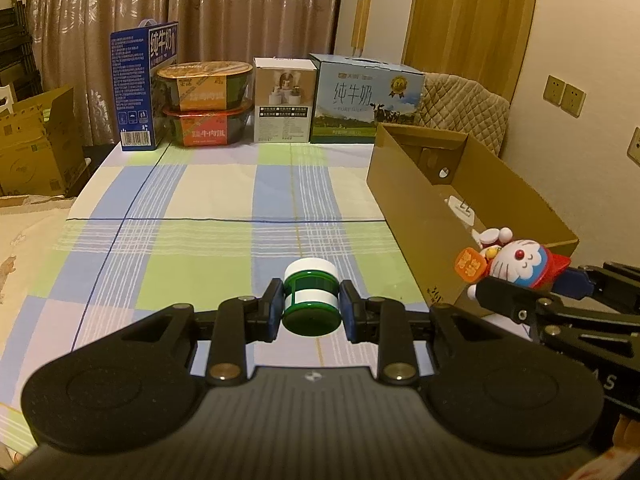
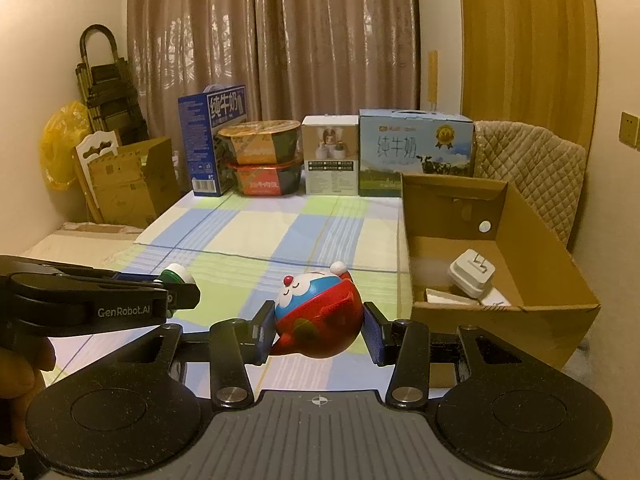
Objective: Organize rigid objects
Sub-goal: 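Carry the bottle and figure over the cardboard box with both grippers, then lower the green-and-white bottle into the box and open the left gripper, then lower the red figure into the box and open the right gripper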
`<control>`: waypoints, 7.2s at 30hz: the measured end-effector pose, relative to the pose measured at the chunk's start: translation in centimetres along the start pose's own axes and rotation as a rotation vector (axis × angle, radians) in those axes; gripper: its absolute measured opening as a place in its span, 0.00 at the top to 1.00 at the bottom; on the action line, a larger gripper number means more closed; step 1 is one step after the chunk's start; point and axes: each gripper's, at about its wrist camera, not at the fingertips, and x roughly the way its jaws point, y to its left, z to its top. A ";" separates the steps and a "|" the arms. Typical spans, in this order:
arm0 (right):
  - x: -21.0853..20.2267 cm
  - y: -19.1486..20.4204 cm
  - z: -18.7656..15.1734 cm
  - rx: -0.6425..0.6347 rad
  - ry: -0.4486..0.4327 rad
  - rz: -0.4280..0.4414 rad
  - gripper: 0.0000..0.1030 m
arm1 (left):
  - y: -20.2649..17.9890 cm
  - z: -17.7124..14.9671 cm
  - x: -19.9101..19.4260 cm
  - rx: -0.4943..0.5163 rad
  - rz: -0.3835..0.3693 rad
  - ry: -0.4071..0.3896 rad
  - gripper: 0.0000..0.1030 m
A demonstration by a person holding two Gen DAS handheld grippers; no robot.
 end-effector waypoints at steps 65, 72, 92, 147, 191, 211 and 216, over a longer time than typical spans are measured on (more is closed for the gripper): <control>-5.7 -13.6 3.1 0.104 -0.017 -0.207 0.59 | -12.4 5.6 3.8 0.128 -0.171 0.038 0.76; -4.9 -14.6 3.7 0.096 0.005 -0.194 0.59 | -14.1 6.5 4.4 0.138 -0.195 0.037 0.76; -0.8 -17.6 5.5 0.079 0.062 -0.172 0.59 | -16.5 8.2 7.9 0.127 -0.209 0.063 0.76; 4.0 -20.9 6.1 0.077 0.133 -0.188 0.59 | -17.3 10.2 15.4 0.121 -0.181 0.125 0.58; 4.9 -19.3 6.9 0.069 0.158 -0.142 0.59 | -14.0 9.4 13.5 0.119 -0.050 0.100 0.01; 5.9 -19.9 7.7 0.136 0.132 -0.124 0.59 | -12.8 8.6 13.2 0.093 -0.035 0.104 0.01; 4.6 -20.2 7.1 0.150 0.132 -0.133 0.49 | -12.8 8.1 12.3 0.080 -0.041 0.101 0.01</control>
